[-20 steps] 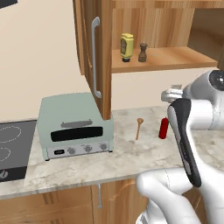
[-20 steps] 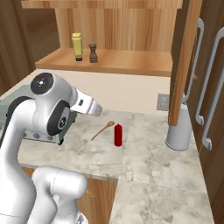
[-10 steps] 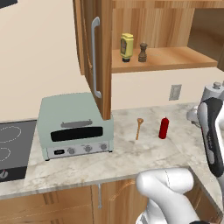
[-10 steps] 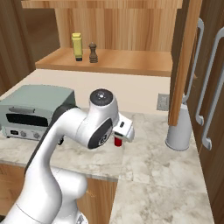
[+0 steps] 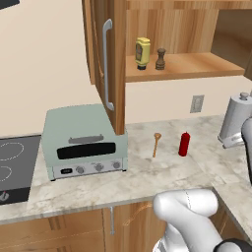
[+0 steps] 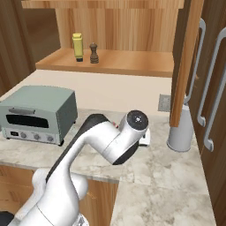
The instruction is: There are various items on the counter. Only move the condiments/shakers into the cabinet.
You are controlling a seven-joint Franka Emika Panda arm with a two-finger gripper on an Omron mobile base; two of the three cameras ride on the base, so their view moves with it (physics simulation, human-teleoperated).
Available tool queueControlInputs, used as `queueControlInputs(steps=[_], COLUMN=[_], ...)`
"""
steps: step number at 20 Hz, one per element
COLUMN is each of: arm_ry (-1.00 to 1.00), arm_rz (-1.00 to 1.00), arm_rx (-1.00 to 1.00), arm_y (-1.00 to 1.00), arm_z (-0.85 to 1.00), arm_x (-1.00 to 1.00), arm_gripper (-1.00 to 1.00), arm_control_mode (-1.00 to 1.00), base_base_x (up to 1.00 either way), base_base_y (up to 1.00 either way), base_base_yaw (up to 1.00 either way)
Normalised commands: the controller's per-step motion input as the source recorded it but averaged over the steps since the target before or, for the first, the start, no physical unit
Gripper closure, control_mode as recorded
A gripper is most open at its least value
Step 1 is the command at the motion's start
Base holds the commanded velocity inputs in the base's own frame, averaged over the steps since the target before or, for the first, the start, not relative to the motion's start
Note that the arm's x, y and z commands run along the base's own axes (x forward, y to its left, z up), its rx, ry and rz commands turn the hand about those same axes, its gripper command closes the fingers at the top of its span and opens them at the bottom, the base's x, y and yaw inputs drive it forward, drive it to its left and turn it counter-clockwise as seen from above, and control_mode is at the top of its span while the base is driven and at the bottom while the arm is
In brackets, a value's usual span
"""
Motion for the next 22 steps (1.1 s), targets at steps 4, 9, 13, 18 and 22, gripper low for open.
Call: queueControlInputs(steps=[4,9,13,18,22], arm_ry=[-0.4,-0.17,0.0,0.0,0.0], arm_rz=[0.37,0.12,0.0,0.11,0.29], arm_rx=[0.02,0.04,0.0,0.04,0.04], arm_y=[0.0,0.0,0.0,0.0,-0.04], arm_z=[-0.26,-0.21,-0.01,0.0,-0.1], arm_x=[0.08,0.53,0.37,0.47,0.54], arm_gripper=[-1.0,-1.0,-1.0,-1.0,-1.0], arm_control_mode=[-1.0,-1.0,-1.0,-1.0,-1.0], base_base_x=[0.0,0.0,0.0,0.0,0.0], base_base_y=[0.0,0.0,0.0,0.0,0.0], base_base_yaw=[0.0,0.0,0.0,0.0,0.0])
